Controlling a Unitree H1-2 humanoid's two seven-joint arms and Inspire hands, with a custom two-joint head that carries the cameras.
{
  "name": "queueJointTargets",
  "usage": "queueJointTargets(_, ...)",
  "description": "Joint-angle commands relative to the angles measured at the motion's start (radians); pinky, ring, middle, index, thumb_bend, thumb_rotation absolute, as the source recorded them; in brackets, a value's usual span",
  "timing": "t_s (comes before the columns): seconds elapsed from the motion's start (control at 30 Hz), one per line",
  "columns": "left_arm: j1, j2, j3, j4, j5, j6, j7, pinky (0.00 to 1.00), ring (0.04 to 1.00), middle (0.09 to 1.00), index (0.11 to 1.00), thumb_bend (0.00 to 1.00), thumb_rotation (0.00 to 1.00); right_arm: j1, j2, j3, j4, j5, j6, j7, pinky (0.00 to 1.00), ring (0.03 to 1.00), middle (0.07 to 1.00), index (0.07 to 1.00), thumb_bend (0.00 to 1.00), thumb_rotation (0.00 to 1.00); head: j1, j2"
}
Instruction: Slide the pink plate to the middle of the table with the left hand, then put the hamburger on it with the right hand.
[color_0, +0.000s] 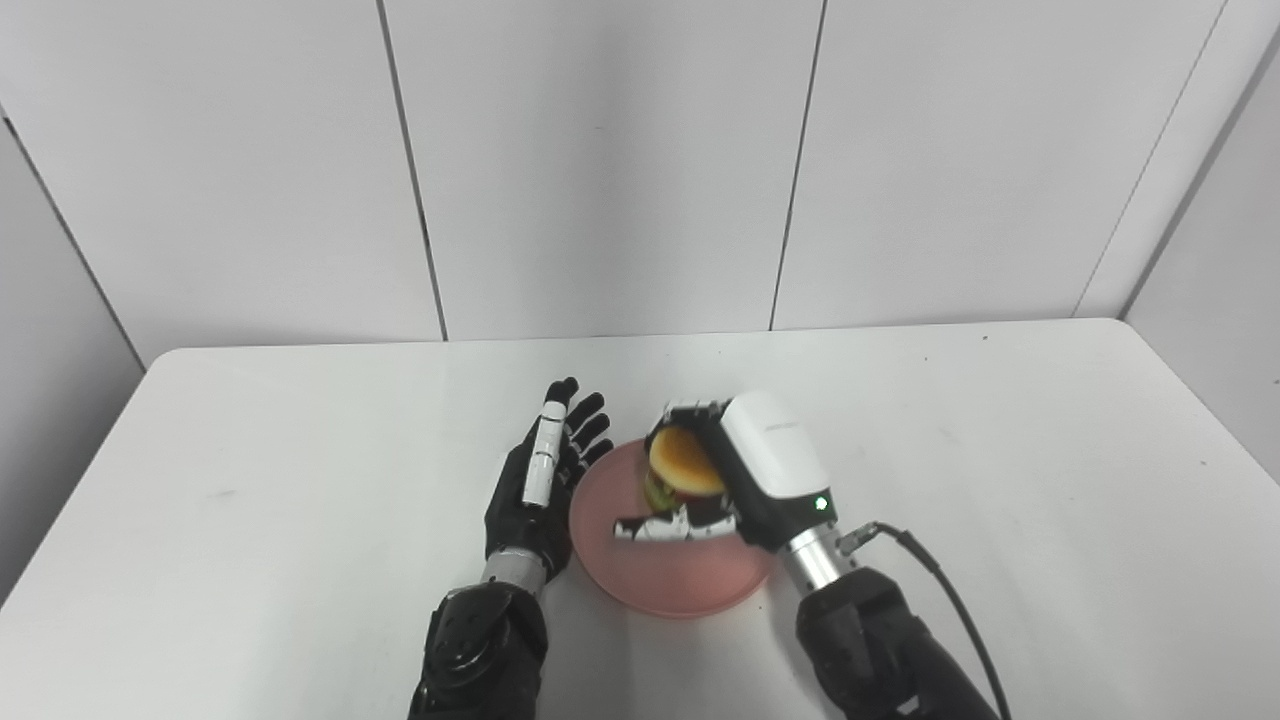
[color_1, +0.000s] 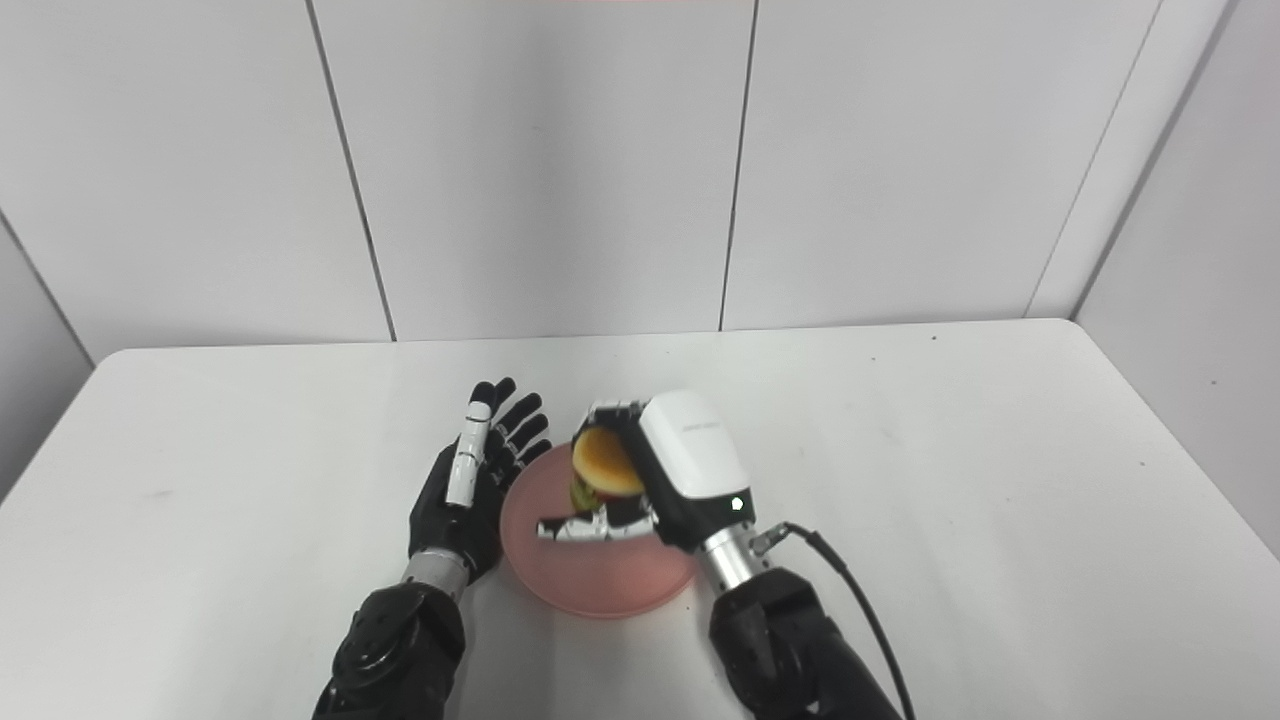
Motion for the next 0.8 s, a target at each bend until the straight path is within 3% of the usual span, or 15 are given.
queueJointTargets(0.0,0.039,-0.008,0.005,0.035,0.007,0.061,0.024,0.86,0.907,0.884,0.901,0.68,0.75,-0.047,0.008,0.003,0.001,-0.005,-0.046,-0.043,0.30,0.333,0.404,0.400,0.64,0.42,0.000,0.003)
queueJointTargets(0.23,0.038,-0.005,0.003,0.040,0.007,0.064,0.022,0.86,0.901,0.878,0.911,0.68,0.77,-0.054,0.002,0.030,0.104,-0.019,-0.077,-0.085,0.30,0.334,0.402,0.405,0.62,0.43,-0.005,0.006)
queueJointTargets(0.47,0.039,0.004,0.001,0.030,0.011,0.083,0.022,0.82,0.858,0.844,0.903,0.68,0.77,-0.060,-0.014,0.049,0.144,-0.049,-0.060,-0.091,0.32,0.364,0.437,0.433,0.62,0.45,-0.011,0.008)
queueJointTargets(0.63,0.038,0.007,0.002,0.034,0.008,0.077,0.018,0.82,0.865,0.850,0.902,0.68,0.76,-0.060,-0.024,0.059,0.123,-0.065,-0.050,-0.075,0.35,0.421,0.515,0.516,0.62,0.53,-0.019,0.008)
queueJointTargets(0.77,0.036,0.009,0.002,0.042,0.007,0.072,0.015,0.83,0.884,0.859,0.901,0.67,0.76,-0.058,-0.029,0.060,0.100,-0.065,-0.052,-0.064,0.44,0.533,0.607,0.584,0.63,0.62,-0.020,0.006)
